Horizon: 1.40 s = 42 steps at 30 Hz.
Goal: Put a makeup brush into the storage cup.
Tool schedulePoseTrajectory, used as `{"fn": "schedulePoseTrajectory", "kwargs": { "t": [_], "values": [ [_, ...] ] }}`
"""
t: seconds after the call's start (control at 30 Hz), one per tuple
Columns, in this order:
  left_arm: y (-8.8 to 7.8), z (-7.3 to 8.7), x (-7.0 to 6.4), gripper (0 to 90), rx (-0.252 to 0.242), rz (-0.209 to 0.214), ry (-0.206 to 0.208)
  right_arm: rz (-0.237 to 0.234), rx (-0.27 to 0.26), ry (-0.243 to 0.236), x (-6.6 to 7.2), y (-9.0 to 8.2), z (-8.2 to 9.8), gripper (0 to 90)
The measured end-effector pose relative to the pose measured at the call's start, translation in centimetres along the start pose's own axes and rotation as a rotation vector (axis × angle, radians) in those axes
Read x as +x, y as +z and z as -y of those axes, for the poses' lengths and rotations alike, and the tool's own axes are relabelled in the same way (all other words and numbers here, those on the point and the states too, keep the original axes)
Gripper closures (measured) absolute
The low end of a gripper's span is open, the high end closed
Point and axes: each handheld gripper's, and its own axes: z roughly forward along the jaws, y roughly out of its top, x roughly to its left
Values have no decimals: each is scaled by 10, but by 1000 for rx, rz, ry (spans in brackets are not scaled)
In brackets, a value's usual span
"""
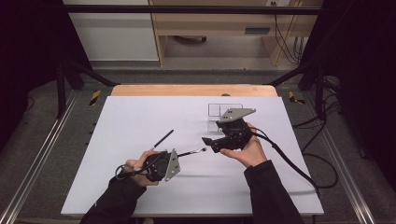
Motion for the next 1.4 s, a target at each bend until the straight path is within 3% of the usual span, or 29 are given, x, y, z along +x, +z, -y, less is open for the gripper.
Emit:
{"fn": "schedulePoseTrajectory", "kwargs": {
  "t": [0.23,0.27,0.33,0.5,0.57,0.6,0.7,0.73,0.77,0.93,1.2,1.4],
  "values": [
    [3,6,1,832,-24,10,-132,6,-13,17,-1,-2,9,211],
    [3,6,1,832,-24,10,-132,4,-12,22,-1,-2,10,208],
    [3,7,2,832,-37,11,-178,5,-13,24,-1,-1,13,200],
    [3,10,2,832,-50,6,-239,2,-26,39,-1,0,18,187],
    [3,13,2,832,-63,8,-277,1,-44,55,0,1,21,179],
    [3,15,2,832,-80,13,-320,1,-48,60,0,1,22,178],
    [4,17,3,832,-77,9,-342,5,-59,75,-1,3,25,168],
    [4,18,4,832,-88,7,-377,6,-65,82,0,4,26,164],
    [4,18,4,832,-88,7,-377,6,-65,82,0,4,26,164],
    [4,23,6,832,-123,4,-491,12,-86,109,2,9,29,144],
    [3,22,5,831,-139,-18,-553,3,-135,158,6,15,29,140],
    [6,20,4,832,-147,-17,-599,-9,-138,191,7,20,30,144]
  ]
}}
